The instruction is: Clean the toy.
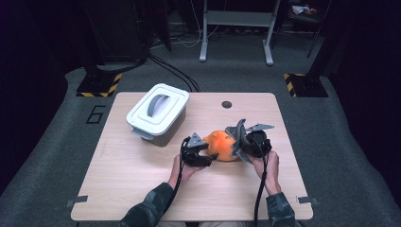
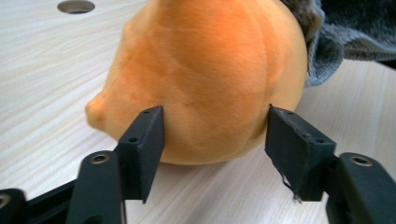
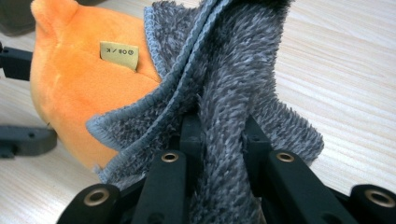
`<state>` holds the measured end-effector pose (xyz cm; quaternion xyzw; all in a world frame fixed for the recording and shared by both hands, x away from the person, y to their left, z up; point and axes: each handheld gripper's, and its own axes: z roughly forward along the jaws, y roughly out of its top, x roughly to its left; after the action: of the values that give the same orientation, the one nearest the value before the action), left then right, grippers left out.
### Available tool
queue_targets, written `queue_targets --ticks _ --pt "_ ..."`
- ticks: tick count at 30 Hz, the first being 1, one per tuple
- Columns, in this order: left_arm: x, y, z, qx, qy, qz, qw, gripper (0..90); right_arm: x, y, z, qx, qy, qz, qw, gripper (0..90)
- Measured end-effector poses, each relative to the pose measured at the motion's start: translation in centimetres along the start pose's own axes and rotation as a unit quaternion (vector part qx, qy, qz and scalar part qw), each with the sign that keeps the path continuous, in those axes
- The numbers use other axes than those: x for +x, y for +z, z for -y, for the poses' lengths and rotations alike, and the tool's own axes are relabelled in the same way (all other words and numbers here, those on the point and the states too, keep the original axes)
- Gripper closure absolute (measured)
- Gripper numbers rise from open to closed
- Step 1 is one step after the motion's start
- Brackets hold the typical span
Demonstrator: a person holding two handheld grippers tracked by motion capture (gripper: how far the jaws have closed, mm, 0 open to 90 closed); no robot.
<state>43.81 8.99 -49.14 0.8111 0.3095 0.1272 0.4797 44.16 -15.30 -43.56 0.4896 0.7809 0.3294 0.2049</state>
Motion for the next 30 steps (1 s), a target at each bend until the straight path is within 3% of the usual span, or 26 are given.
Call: queue_targets --ticks 2,6,8,10,14,16,19,21,22,25,27,30 --pt "-0.3 0.3 -0.1 0.003 0.008 -0.015 0.9998 40.1 0.0 0.1 0.0 -0.002 -0.003 0.000 1.0000 75.8" --pt "-0.4 0.6 -0.3 0.010 0.020 -0.028 0.9994 61.3 0.1 0.2 0.0 -0.003 0.003 0.000 1.0000 75.8" --pt "-0.4 0.7 -0.4 0.011 0.012 -0.024 0.9996 71.6 0.0 0.1 0.0 -0.007 0.003 -0.002 1.0000 76.0" --pt "-0.3 0.6 -0.6 0.007 0.003 -0.016 0.9998 75.7 -0.2 -0.1 0.0 -0.011 0.001 -0.002 0.9999 76.1" --pt "0.2 0.0 -0.9 -0.007 -0.027 0.013 0.9995 78.2 -0.4 -1.5 -0.3 -0.026 0.006 -0.005 0.9996 76.2" --pt "0.4 -0.2 -1.0 -0.009 -0.045 0.030 0.9985 78.4 -0.2 -2.6 -0.8 -0.041 -0.003 -0.008 0.9991 76.2" --pt "0.4 -0.4 -1.2 -0.012 -0.076 0.052 0.9957 78.2 0.8 -4.3 -1.8 -0.060 -0.013 -0.023 0.9979 76.2" --pt "0.4 -0.4 -1.2 -0.011 -0.083 0.061 0.9946 78.2 2.0 -4.6 -2.3 -0.062 -0.031 -0.036 0.9969 76.1" --pt "0.3 -0.3 -1.1 -0.009 -0.086 0.068 0.9939 78.2 2.8 -4.3 -2.6 -0.054 -0.044 -0.042 0.9967 76.1" --pt "0.5 -0.1 -1.0 0.000 -0.089 0.057 0.9944 78.0 4.2 -2.4 -2.9 -0.029 -0.062 -0.034 0.9971 76.1" --pt "0.9 0.0 -0.7 0.005 -0.105 0.056 0.9929 77.5 4.4 -1.2 -2.9 -0.023 -0.067 -0.027 0.9971 76.2" --pt "1.1 0.1 -0.5 0.003 -0.114 0.055 0.9920 77.0 4.7 -0.5 -3.0 -0.020 -0.066 -0.022 0.9974 76.4"
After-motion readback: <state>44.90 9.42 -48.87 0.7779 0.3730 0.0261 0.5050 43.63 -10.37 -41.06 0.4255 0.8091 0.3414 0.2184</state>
